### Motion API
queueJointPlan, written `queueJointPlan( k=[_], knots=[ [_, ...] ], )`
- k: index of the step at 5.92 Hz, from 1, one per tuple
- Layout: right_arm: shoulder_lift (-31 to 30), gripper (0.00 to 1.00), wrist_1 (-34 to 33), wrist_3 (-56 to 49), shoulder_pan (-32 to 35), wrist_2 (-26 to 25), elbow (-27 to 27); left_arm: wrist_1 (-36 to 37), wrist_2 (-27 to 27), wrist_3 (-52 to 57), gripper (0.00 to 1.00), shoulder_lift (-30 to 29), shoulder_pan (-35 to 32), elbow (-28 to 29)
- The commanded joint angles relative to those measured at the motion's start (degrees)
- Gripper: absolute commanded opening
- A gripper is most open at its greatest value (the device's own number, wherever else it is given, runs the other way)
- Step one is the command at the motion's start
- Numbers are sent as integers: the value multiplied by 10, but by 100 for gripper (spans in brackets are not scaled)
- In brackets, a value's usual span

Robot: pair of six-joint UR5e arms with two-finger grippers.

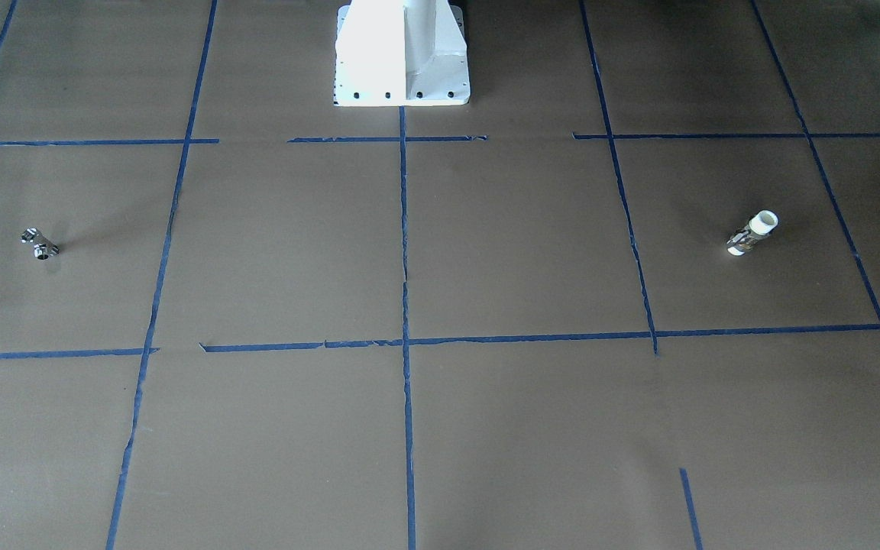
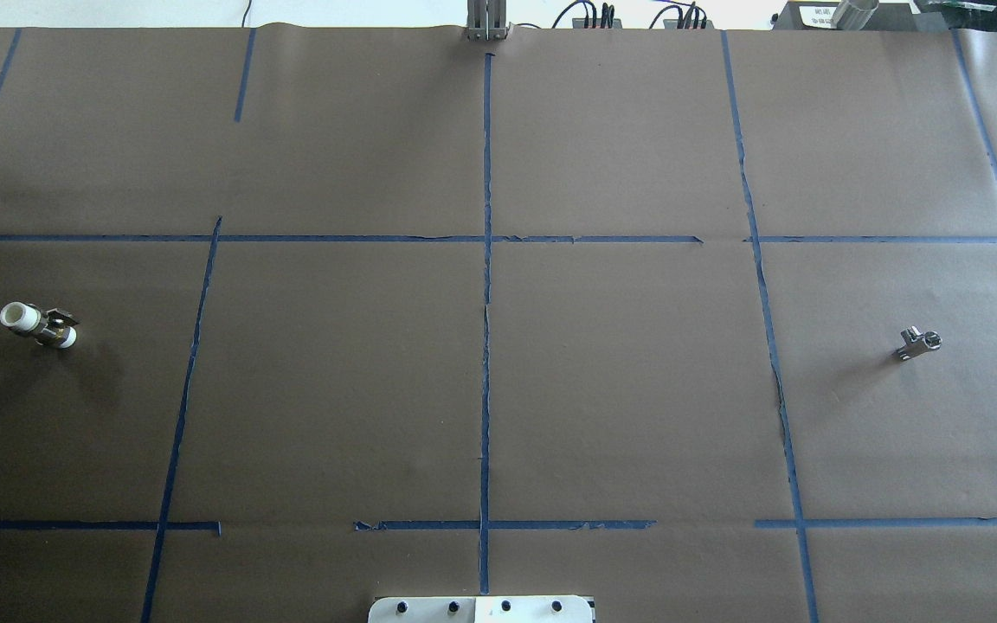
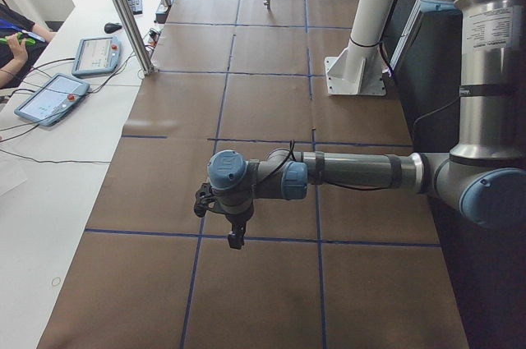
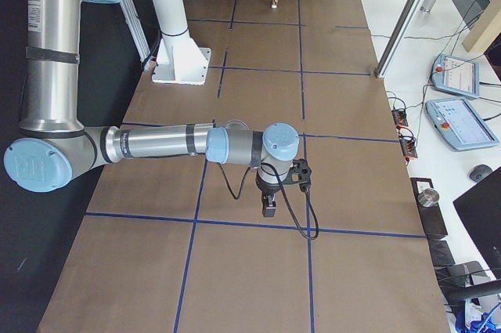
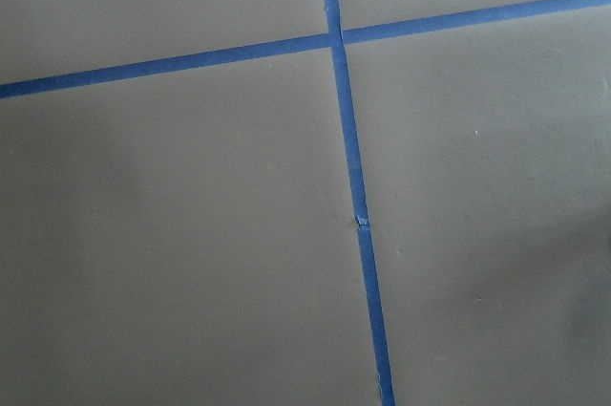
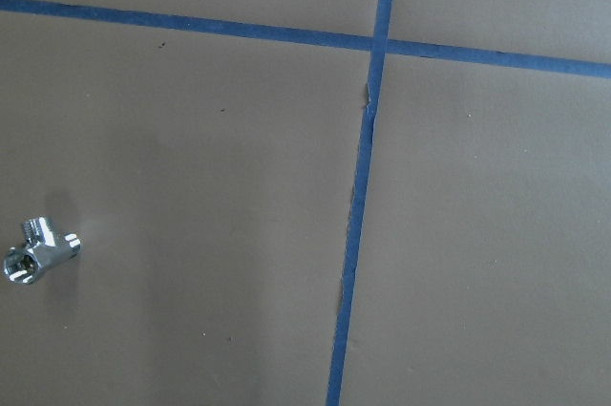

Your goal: Assemble PPR valve and pipe with both arms

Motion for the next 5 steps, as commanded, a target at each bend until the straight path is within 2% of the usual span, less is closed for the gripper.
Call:
queueJointPlan(
  k=[1,3,4,5],
  knots=[
    [2,100,0,0,0,0,0,2,0,1,100,0,1,-9],
    [2,100,0,0,0,0,1,-1,-1,-3,100,-5,3,-13],
    [3,100,0,0,0,0,0,-5,0,-4,100,-63,4,-5],
    [3,100,0,0,0,0,0,3,3,-7,100,-92,4,-3]
  ],
)
